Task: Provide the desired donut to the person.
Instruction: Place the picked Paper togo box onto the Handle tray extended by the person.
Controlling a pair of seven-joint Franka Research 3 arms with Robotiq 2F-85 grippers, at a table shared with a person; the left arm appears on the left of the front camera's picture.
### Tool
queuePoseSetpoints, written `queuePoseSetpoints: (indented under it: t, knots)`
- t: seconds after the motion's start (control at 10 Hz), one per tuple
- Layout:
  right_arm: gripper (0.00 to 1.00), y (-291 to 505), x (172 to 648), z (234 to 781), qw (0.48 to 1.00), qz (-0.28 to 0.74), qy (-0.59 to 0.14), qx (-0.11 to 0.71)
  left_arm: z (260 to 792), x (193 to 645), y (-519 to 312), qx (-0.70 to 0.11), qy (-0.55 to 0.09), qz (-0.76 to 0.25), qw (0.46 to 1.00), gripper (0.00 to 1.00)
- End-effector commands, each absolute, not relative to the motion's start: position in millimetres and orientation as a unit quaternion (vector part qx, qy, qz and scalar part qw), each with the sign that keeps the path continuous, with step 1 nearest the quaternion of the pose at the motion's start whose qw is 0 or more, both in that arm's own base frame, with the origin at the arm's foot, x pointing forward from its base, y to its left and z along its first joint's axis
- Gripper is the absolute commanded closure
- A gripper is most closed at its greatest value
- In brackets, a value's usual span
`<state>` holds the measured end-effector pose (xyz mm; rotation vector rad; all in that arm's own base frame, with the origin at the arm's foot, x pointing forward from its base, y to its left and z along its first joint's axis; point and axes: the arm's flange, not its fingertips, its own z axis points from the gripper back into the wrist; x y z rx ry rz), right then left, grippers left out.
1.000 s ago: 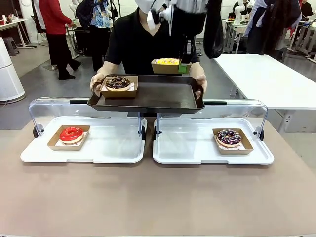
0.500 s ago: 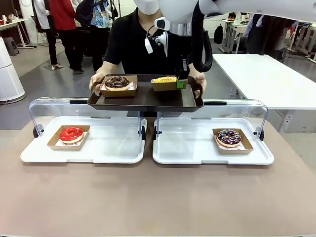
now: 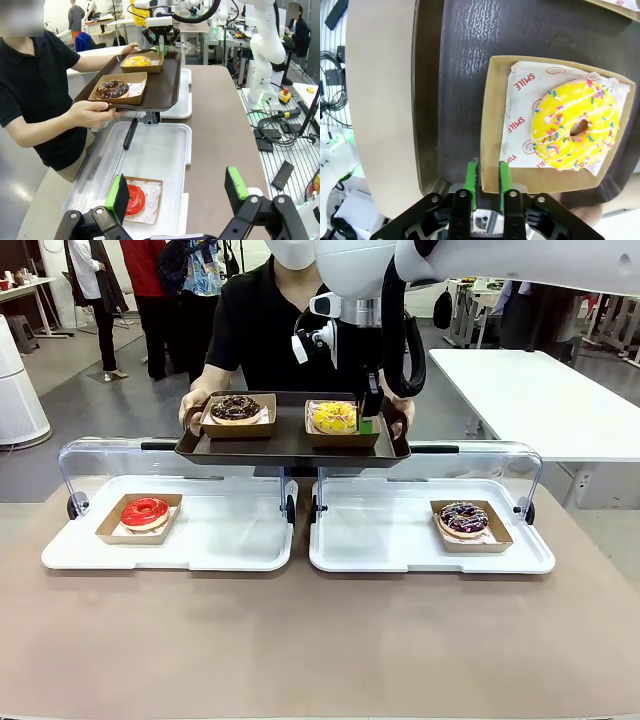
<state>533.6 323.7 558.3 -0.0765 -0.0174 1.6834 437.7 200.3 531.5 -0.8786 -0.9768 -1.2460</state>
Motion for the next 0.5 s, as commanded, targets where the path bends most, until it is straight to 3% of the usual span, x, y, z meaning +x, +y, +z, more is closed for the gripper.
queuePoseSetpoints:
  t: [0.0, 0.2, 0.3, 0.4]
  knots:
    - [0.0, 320.3, 536.6, 562.1, 0.657, 0.753, -0.005, -0.024, 533.3, 437.4, 201.3, -0.379, -0.425, -0.54, 0.62, 0.0]
    - [0.0, 320.8, 537.3, 563.6, 0.656, 0.754, -0.005, -0.022, 533.3, 437.4, 201.3, -0.379, -0.425, -0.54, 0.62, 0.0]
    - [0.05, 320.8, 536.4, 562.7, 0.655, 0.755, -0.005, -0.021, 533.3, 437.4, 201.3, -0.379, -0.425, -0.54, 0.62, 0.0]
    - [0.0, 320.8, 537.1, 563.4, 0.655, 0.755, -0.005, -0.02, 533.3, 437.4, 201.3, -0.379, -0.425, -0.54, 0.62, 0.0]
